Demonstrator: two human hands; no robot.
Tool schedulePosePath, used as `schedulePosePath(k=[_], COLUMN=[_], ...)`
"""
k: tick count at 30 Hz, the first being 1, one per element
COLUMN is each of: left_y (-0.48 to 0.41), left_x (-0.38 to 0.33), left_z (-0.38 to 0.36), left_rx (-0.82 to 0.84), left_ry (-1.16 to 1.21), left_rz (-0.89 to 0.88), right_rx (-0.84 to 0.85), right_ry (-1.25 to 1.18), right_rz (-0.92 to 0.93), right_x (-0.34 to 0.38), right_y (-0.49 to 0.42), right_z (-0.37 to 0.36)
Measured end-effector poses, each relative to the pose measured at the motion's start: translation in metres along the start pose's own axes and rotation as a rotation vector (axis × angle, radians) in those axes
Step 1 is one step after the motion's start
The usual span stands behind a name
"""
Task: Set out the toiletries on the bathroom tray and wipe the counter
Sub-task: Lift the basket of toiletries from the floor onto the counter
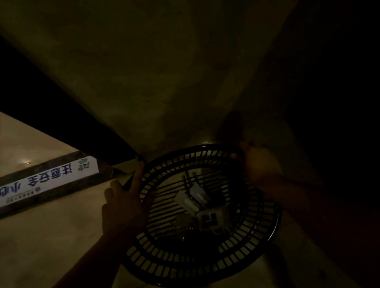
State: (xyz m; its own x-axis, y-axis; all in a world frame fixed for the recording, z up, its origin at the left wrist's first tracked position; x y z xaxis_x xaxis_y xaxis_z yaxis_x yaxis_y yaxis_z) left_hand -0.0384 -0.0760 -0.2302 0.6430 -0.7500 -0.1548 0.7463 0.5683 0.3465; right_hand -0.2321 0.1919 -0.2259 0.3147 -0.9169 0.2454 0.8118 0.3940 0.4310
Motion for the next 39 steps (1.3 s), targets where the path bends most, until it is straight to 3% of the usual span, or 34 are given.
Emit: schedulePosePath(k=[7, 20, 32, 39], left_y=[0.049, 0.193, 0.281, 0.301], left_x=[-0.017, -0.035, -0.079, -0.109], left_z=[0.091, 0.376, 0.592, 0.689], left_rx=[-0.045, -0.189, -0.459, -0.553], left_ry=[-0.009, -0.075, -0.094, -0.024], left_rz=[-0.045, -0.174, -0.245, -0.336], right_rx=[-0.044, -0.245, -0.512, -0.568], right_ry=[0.029, 0.087, 0.081, 0.033], right_rz=[-0.017, 0.133, 0.246, 0.29], right_x=[0.015, 0.097, 0.139, 0.142], right_y=[0.055, 0.253, 0.379, 0.434], right_z=[0.077, 0.331, 0.557, 0.66])
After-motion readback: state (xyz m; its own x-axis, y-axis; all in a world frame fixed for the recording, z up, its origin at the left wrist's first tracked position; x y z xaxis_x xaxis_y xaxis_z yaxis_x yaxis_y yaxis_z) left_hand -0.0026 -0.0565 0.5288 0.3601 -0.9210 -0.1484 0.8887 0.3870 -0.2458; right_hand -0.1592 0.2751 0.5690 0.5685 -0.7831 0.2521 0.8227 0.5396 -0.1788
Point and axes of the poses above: each hand's wrist, its own y-axis away from the middle knuckle, its own z-axis out of the back of the hand, x = y × z, the point moved 1 cm from there along -y, towards the middle knuckle, and after that the axes turned 5 degrees about z, right-handed, at the moved point
